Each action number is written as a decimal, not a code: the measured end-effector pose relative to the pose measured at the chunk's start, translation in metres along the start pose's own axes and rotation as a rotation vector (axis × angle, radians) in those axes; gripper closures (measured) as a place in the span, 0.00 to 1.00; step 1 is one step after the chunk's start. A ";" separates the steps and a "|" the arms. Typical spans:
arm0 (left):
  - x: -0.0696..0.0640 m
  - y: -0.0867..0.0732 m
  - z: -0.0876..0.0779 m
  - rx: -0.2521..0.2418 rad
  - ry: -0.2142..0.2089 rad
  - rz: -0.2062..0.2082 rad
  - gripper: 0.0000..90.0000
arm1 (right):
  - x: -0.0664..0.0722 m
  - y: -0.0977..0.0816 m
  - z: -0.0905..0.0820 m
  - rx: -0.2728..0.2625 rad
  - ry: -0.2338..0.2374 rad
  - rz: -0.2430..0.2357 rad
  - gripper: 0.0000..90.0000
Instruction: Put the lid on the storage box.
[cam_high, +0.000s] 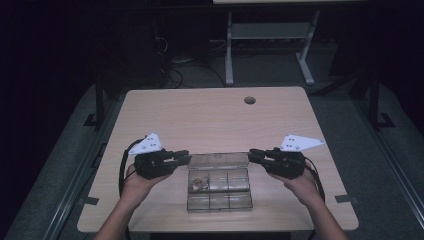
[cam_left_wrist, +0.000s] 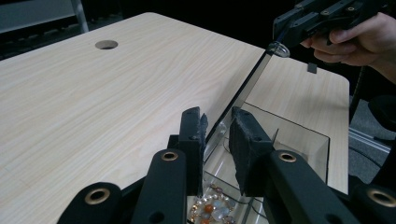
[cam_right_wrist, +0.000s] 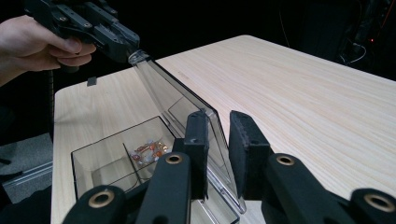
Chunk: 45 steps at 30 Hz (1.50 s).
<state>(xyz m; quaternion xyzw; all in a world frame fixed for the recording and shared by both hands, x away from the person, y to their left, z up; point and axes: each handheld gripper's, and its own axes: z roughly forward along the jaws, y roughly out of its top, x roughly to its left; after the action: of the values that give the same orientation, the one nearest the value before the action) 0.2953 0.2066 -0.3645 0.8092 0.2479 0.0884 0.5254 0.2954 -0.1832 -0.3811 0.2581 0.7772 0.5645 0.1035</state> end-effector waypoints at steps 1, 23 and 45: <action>0.000 -0.001 0.000 0.001 -0.002 0.002 0.82 | 0.001 0.000 0.000 0.000 0.002 0.000 0.85; -0.011 -0.022 -0.024 0.010 -0.049 -0.091 0.96 | 0.009 -0.006 -0.005 0.013 0.004 0.003 0.84; -0.019 -0.036 -0.013 0.036 -0.085 -0.126 0.99 | 0.027 -0.017 -0.015 0.050 0.035 -0.010 0.83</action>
<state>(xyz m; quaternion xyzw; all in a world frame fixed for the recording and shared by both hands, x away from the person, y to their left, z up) 0.2627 0.2199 -0.3888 0.8044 0.2773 0.0164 0.5252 0.2612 -0.1856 -0.3882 0.2467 0.7940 0.5489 0.0865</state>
